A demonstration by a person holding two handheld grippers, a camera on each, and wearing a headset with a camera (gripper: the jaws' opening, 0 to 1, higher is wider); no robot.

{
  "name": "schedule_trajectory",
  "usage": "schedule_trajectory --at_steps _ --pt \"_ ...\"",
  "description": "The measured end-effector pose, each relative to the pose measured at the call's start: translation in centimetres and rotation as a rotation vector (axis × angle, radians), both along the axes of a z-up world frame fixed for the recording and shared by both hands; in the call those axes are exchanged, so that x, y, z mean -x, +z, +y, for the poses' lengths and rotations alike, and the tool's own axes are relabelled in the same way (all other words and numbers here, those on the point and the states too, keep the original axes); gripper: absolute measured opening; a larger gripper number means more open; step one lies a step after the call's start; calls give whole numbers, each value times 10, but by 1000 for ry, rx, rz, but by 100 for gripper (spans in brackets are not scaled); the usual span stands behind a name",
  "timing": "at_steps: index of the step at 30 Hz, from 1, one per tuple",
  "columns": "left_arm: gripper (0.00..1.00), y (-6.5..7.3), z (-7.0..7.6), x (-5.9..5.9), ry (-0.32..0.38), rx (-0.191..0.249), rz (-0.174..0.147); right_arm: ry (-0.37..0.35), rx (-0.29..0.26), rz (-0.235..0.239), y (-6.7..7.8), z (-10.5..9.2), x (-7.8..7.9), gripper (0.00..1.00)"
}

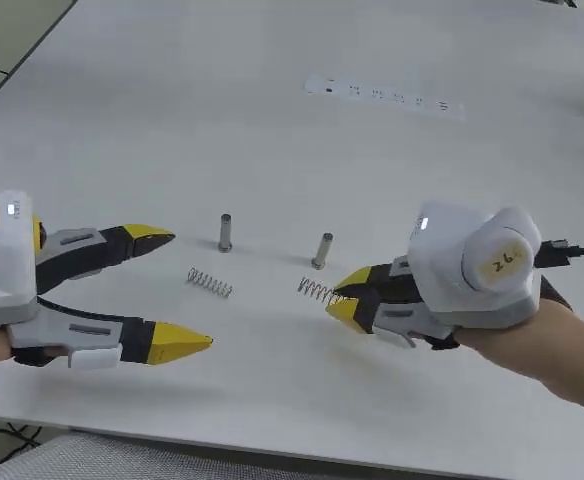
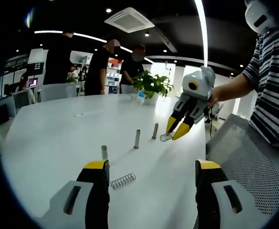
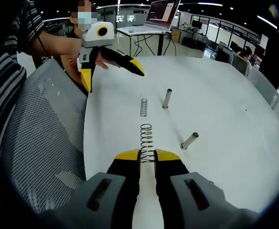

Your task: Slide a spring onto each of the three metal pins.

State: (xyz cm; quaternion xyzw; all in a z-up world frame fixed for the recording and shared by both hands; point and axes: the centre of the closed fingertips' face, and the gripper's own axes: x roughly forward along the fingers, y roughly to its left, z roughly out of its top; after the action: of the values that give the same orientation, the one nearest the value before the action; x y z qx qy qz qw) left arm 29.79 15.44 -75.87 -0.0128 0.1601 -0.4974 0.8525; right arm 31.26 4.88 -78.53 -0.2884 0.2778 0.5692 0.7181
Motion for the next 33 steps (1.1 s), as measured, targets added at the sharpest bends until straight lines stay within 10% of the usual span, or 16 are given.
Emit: schedule_trajectory --at_steps 13,33 --pt "58 1 -39 0 -156 -34 -3 171 64 -99 2 -5 11 13" --pt "30 -3 -92 -2 -320 -29 -18 186 10 -108 11 -2 11 13"
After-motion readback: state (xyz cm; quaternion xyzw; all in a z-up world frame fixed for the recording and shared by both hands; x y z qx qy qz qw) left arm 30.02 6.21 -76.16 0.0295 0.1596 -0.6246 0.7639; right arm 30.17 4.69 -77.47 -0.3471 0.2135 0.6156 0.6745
